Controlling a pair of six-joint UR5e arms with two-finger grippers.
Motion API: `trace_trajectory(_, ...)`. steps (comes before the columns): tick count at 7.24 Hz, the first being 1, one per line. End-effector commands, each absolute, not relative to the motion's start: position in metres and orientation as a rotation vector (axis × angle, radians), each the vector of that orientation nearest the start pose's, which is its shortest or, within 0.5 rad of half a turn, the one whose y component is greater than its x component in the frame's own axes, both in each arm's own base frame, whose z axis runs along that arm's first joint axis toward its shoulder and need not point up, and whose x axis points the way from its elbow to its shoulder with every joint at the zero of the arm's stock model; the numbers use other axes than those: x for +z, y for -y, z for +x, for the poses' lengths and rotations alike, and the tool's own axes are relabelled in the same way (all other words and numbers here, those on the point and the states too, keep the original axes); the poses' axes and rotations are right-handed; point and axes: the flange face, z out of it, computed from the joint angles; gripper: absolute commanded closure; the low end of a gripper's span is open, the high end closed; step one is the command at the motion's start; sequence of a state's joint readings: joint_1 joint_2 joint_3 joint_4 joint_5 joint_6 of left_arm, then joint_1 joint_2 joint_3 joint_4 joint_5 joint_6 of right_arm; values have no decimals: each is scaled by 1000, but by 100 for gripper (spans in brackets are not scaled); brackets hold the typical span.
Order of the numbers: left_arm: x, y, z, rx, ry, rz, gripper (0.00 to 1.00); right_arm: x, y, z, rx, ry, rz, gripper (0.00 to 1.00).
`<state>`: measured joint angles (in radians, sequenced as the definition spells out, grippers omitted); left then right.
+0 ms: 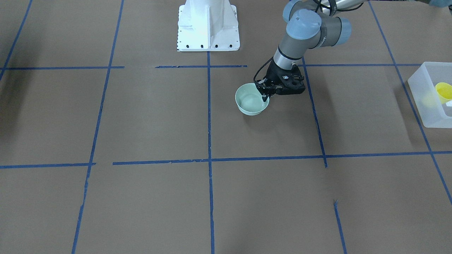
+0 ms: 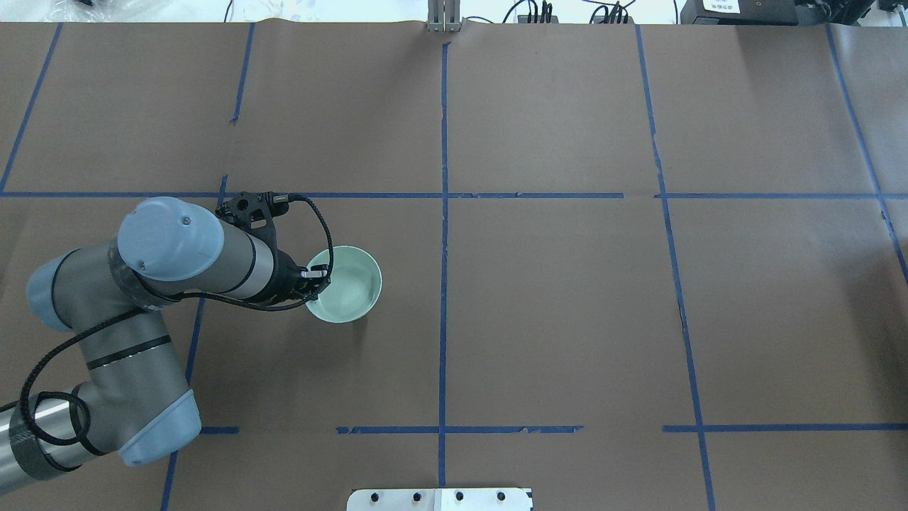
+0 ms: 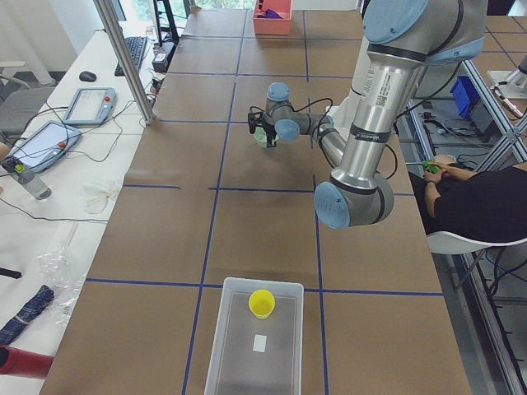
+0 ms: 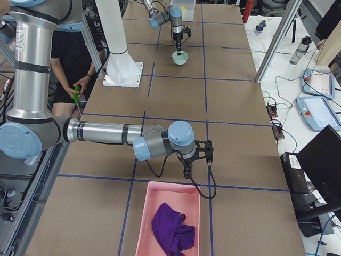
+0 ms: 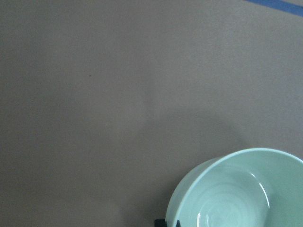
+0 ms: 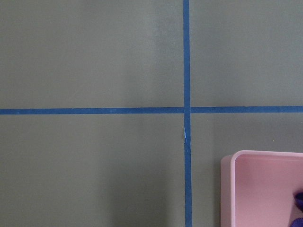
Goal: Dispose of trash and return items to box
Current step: 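Carry the green bowl off the table toward the clear bin with the left gripper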
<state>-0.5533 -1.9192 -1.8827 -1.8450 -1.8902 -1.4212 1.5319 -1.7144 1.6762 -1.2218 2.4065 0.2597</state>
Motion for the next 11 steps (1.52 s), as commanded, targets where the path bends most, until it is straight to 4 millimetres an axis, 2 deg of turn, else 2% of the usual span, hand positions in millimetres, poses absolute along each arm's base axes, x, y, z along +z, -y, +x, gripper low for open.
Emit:
trace_trajectory(1,270,438,370,-323,-966,54,100,629,451,24,29,855,157,0)
trace_trajectory(2,268,448,353,-290,-975,68,100,627,451,19,28,859,144,0)
trace_trajectory(3,271,452,344,-251,-978,69,100,615,449,18,41,859,109,0)
trace_trajectory(4,276,466,321,-254,-971,104,100,593,446,23,53,857,95,0)
trace_trajectory(5,293,480,288,-228,-952,130,100,582,443,25,49,858,99,0)
trace_trajectory(6,310,490,258,-210,-933,152,100,585,440,29,25,859,108,0)
trace_trajectory(7,333,498,226,-164,-892,198,100,595,435,33,14,859,104,0)
trace_trajectory(9,382,505,161,-60,-848,227,100,601,429,43,30,898,100,0)
trace_trajectory(10,413,517,109,-26,-829,247,100,602,429,44,31,898,98,0)
trace_trajectory(11,456,521,58,1,-782,263,100,603,427,44,32,898,97,0)
